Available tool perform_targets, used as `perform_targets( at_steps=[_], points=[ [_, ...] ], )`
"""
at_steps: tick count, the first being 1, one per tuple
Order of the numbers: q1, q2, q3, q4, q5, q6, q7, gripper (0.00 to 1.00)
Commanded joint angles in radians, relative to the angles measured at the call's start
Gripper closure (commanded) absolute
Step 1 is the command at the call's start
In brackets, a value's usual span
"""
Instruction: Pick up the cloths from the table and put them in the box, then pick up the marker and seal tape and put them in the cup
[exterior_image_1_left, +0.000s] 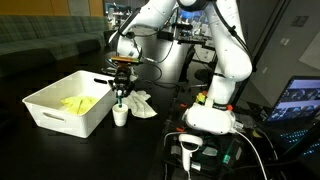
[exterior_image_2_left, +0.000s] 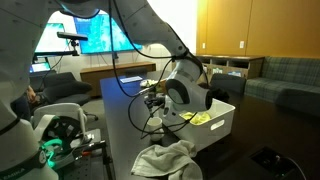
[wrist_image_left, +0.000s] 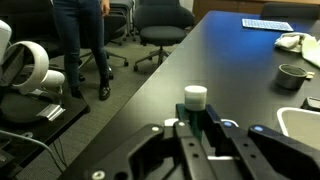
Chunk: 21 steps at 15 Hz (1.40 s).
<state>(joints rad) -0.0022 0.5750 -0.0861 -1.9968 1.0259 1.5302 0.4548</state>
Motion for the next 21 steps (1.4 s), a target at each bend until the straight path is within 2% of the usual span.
perform_targets(
  at_steps=[1,9,21],
  points=[
    [-0.018,0.032,-0.002,0.025,0.014,0.009,-0.059,0.95],
    [-0.025,0.075,-0.007,0.081,-0.002,0.069,-0.109,0.95],
    [-0.036,0.099,0.000,0.088,-0.013,0.044,-0.161,0.95]
  ],
)
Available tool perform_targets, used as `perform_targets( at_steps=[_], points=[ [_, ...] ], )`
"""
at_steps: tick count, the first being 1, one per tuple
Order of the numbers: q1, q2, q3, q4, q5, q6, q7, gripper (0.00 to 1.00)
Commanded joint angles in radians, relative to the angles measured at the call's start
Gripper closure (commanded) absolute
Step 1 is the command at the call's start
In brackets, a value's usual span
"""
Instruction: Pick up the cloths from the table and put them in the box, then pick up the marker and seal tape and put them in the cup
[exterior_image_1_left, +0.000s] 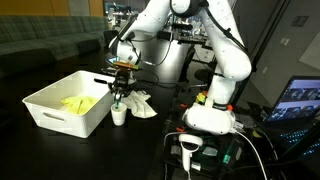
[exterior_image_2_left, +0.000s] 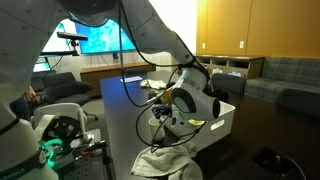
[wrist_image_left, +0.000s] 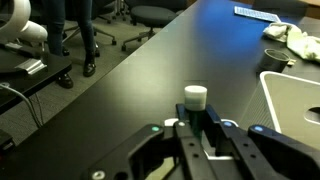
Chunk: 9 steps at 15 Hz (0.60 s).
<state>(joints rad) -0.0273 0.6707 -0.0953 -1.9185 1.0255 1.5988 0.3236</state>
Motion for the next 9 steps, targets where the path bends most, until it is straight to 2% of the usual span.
perform_targets(
  at_steps=[1,2,3,9],
  points=[
    [-0.010,0.000,0.008,0.006,-0.015,-0.025,-0.036,0.95],
    [-0.012,-0.002,0.010,0.001,-0.014,-0.027,-0.051,0.54],
    [-0.014,-0.006,0.010,-0.003,-0.016,-0.030,-0.063,0.53],
    [-0.005,-0.069,-0.005,-0.077,-0.030,0.002,-0.126,0.08]
  ],
)
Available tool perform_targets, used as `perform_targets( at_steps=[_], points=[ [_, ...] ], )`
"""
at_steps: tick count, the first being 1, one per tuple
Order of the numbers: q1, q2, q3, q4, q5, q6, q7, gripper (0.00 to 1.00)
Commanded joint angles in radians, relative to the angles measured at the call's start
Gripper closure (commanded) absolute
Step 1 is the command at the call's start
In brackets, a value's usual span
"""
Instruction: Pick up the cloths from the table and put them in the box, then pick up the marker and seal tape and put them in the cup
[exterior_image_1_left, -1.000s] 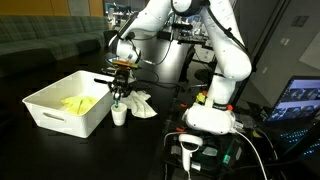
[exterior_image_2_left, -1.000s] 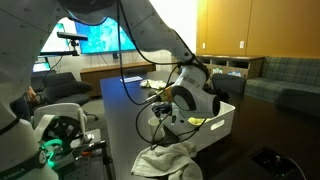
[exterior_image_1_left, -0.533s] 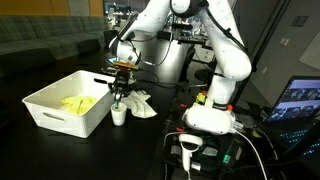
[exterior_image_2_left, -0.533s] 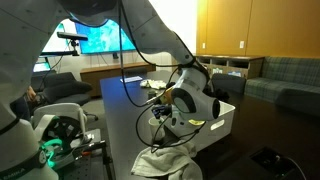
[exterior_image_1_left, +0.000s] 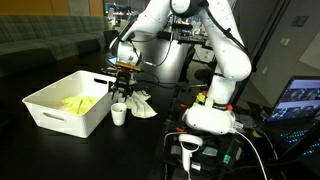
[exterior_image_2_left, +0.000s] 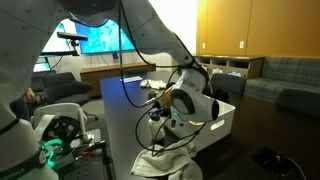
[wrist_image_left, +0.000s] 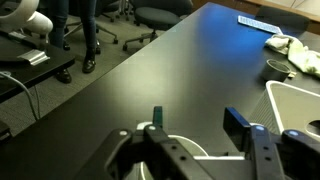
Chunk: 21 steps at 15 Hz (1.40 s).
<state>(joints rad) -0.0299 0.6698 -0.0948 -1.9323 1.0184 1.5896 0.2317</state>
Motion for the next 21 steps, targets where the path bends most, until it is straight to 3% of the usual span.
perform_targets(
  at_steps=[1,6,12,16,21],
  points=[
    [0.006,-0.099,-0.013,-0.096,-0.032,0.035,-0.039,0.01],
    [0.035,-0.337,-0.039,-0.306,-0.136,0.154,-0.032,0.00],
    [0.019,-0.561,-0.026,-0.392,-0.361,0.234,0.006,0.00],
    [0.020,-0.605,-0.001,-0.399,-0.515,0.364,0.051,0.00],
    [0.033,-0.565,0.034,-0.403,-0.671,0.585,0.159,0.00]
  ],
)
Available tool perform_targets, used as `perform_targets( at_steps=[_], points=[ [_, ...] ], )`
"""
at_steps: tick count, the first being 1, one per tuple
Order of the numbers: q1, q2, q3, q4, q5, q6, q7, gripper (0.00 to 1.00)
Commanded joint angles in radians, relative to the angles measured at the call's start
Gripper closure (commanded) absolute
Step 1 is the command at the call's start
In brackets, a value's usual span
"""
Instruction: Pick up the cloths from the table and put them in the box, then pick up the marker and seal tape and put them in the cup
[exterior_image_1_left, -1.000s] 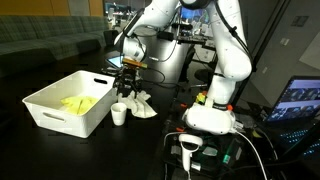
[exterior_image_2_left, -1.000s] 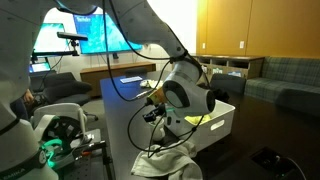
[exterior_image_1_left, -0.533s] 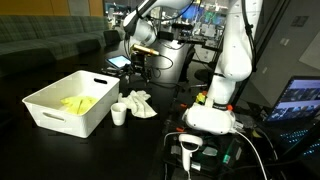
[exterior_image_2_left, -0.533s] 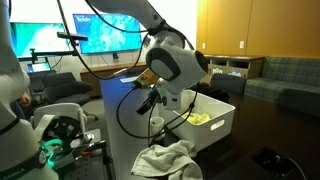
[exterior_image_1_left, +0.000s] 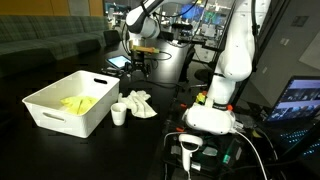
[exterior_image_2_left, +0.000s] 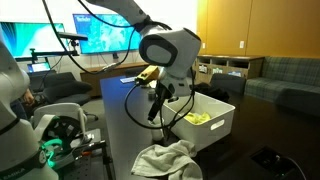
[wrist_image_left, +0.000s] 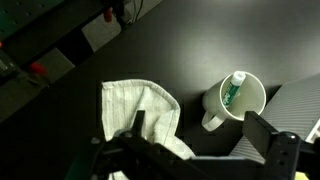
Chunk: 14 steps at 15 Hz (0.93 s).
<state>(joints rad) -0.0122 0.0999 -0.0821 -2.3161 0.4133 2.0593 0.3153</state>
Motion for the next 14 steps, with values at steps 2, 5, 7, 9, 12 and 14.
perform_targets(
  at_steps=[2,5,7,9,12,14],
  points=[
    [0.027,0.020,0.034,-0.031,-0.103,0.198,0.159,0.00],
    [0.030,0.038,0.036,-0.046,-0.093,0.270,0.228,0.00],
    [0.025,0.049,0.025,-0.055,-0.102,0.297,0.256,0.00],
    [0.018,0.061,0.011,-0.062,-0.116,0.322,0.269,0.00],
    [0.002,0.087,-0.021,-0.069,-0.157,0.345,0.292,0.00],
    [-0.004,0.113,-0.044,-0.065,-0.184,0.366,0.330,0.00]
  ],
)
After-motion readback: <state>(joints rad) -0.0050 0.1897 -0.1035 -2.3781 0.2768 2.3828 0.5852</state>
